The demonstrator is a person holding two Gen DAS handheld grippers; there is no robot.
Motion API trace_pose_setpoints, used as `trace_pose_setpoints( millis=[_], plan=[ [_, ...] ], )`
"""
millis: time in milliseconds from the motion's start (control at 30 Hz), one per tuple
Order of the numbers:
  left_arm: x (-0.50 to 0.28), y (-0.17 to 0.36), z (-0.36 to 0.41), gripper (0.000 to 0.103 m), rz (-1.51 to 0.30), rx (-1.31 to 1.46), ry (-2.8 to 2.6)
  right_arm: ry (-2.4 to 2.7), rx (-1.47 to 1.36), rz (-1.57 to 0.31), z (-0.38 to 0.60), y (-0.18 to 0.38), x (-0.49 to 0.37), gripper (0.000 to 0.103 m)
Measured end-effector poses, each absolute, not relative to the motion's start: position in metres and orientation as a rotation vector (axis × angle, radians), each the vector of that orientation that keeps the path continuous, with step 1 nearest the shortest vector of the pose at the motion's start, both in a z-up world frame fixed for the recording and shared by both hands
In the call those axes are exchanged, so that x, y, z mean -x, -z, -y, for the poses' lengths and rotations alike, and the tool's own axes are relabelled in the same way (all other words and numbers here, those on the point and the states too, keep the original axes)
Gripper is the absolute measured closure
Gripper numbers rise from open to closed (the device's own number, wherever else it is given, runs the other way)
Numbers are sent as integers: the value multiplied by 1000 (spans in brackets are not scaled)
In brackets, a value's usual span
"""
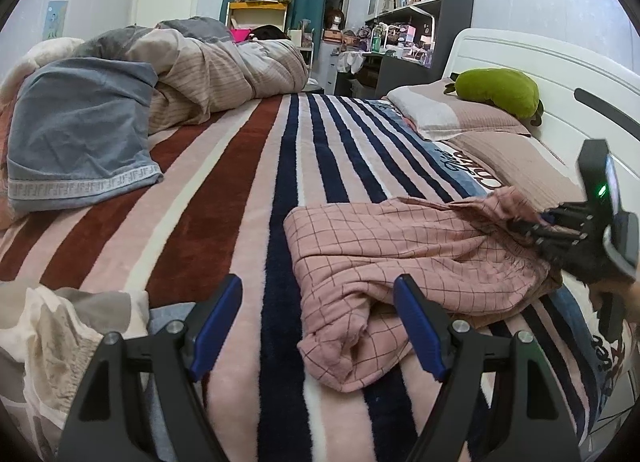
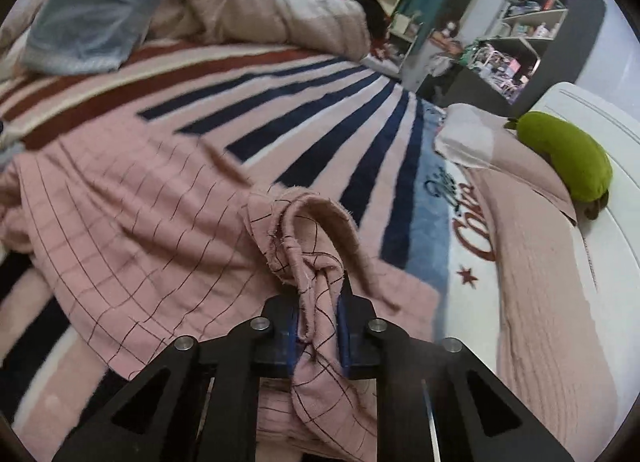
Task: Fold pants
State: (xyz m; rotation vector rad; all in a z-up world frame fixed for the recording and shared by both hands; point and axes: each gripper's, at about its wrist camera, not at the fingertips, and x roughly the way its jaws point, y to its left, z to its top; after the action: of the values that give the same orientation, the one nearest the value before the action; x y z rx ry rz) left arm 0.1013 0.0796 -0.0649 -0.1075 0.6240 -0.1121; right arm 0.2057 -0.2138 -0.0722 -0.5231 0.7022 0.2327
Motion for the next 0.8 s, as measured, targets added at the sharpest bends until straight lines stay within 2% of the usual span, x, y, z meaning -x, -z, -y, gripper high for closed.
trace_pose_setpoints(
  millis=[267, 467, 633, 800],
  plan=[
    [-98, 58, -89, 28, -597, 132, 106, -392, 171, -755, 235, -7, -232, 94],
    [-91, 54, -98, 28, -583, 149, 85, -504, 83, -750, 204, -48, -244, 94],
    [-86, 52, -106, 28, -576, 154, 63, -609, 78, -806, 151, -38, -244, 94],
    [-83, 53, -119, 28, -584, 160, 35, -664, 107, -901, 105, 11, -248, 94]
  ],
)
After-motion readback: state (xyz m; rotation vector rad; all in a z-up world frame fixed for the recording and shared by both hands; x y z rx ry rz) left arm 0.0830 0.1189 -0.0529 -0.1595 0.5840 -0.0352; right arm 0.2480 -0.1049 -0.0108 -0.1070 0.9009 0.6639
